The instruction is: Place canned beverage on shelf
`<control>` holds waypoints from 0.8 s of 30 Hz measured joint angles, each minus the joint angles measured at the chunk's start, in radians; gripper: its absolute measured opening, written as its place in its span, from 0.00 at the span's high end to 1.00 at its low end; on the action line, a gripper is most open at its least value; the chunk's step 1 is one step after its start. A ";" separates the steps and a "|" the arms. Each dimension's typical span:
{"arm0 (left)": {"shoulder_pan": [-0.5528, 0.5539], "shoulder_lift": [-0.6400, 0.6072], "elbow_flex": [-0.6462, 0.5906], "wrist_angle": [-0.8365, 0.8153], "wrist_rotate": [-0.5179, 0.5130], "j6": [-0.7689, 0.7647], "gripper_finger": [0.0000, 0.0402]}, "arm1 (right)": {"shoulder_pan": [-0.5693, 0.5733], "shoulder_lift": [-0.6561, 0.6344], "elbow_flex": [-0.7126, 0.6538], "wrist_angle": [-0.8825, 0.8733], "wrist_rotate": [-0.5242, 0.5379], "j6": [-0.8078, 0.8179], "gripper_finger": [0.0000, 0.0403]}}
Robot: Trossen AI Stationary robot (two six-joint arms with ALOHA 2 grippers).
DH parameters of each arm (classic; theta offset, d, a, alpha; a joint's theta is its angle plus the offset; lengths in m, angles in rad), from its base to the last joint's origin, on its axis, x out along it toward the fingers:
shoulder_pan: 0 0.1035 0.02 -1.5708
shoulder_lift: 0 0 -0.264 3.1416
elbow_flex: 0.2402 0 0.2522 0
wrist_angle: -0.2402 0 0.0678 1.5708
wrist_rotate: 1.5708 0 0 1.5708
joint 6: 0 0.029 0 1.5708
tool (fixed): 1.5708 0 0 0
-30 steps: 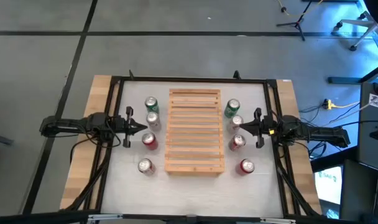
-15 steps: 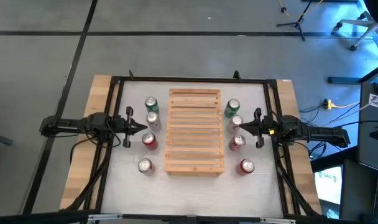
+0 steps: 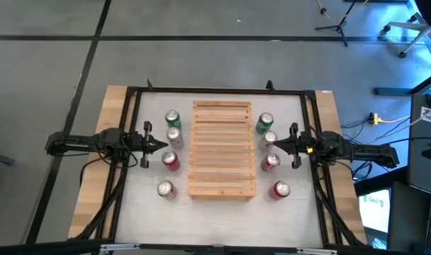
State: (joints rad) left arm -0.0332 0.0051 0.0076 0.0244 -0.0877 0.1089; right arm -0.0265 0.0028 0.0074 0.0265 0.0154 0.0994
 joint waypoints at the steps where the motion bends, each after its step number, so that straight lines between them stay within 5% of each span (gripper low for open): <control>1: 0.000 0.000 0.000 0.000 0.000 0.000 1.00 | 0.000 0.000 0.000 0.000 0.000 0.000 1.00; 14: 0.000 0.000 0.000 0.001 -0.001 0.001 1.00 | 0.000 0.000 0.000 0.001 0.000 0.000 1.00; 24: 0.000 0.000 0.000 0.055 -0.164 -0.050 1.00 | 0.000 0.000 0.000 0.001 0.002 0.000 1.00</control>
State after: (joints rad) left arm -0.0330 0.0051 0.0078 0.0796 -0.2516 0.0588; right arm -0.0265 0.0029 0.0074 0.0277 0.0170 0.0994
